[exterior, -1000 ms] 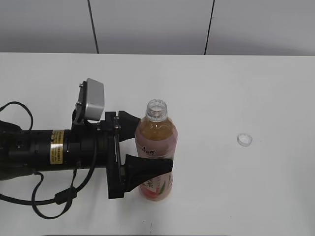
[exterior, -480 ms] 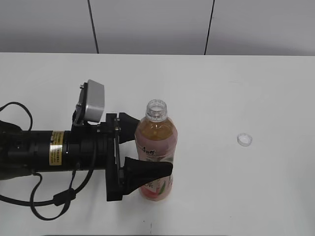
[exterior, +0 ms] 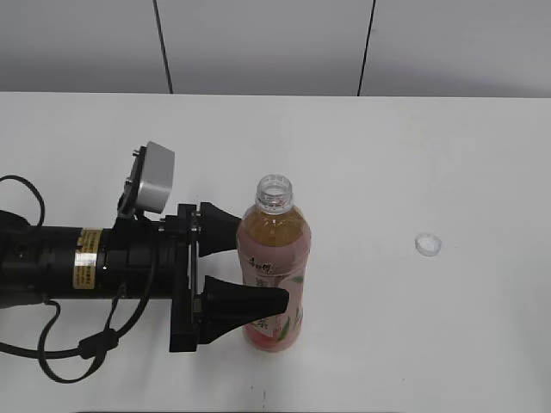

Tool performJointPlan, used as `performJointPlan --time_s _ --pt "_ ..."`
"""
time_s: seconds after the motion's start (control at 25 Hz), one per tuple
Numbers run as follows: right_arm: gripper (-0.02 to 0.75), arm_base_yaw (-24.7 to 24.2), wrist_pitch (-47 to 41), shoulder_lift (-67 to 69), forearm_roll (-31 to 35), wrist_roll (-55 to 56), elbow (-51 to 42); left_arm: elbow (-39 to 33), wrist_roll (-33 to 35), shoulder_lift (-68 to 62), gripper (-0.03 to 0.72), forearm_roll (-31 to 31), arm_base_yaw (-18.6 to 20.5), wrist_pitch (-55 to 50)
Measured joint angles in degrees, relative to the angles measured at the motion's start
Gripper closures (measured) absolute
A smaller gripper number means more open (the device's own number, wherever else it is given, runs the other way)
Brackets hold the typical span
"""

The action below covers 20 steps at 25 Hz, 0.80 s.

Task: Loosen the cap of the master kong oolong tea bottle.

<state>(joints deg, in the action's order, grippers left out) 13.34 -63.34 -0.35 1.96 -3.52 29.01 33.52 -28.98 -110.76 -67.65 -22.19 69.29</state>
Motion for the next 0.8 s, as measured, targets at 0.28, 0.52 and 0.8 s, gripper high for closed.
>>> performJointPlan --time_s 0.28,0.52,0.8 --pt "0.255 0.0 0.0 0.0 0.0 0.0 0.0 0.0 -1.2 0.0 0.097 -1.6 0.0 -2.4" --pt "0.255 0.0 0.0 0.0 0.0 0.0 0.0 0.0 -1.9 0.0 0.097 -2.8 0.0 -6.6" --pt "0.255 0.0 0.0 0.0 0.0 0.0 0.0 0.0 -2.9 0.0 0.097 -3.2 0.0 -13.8"
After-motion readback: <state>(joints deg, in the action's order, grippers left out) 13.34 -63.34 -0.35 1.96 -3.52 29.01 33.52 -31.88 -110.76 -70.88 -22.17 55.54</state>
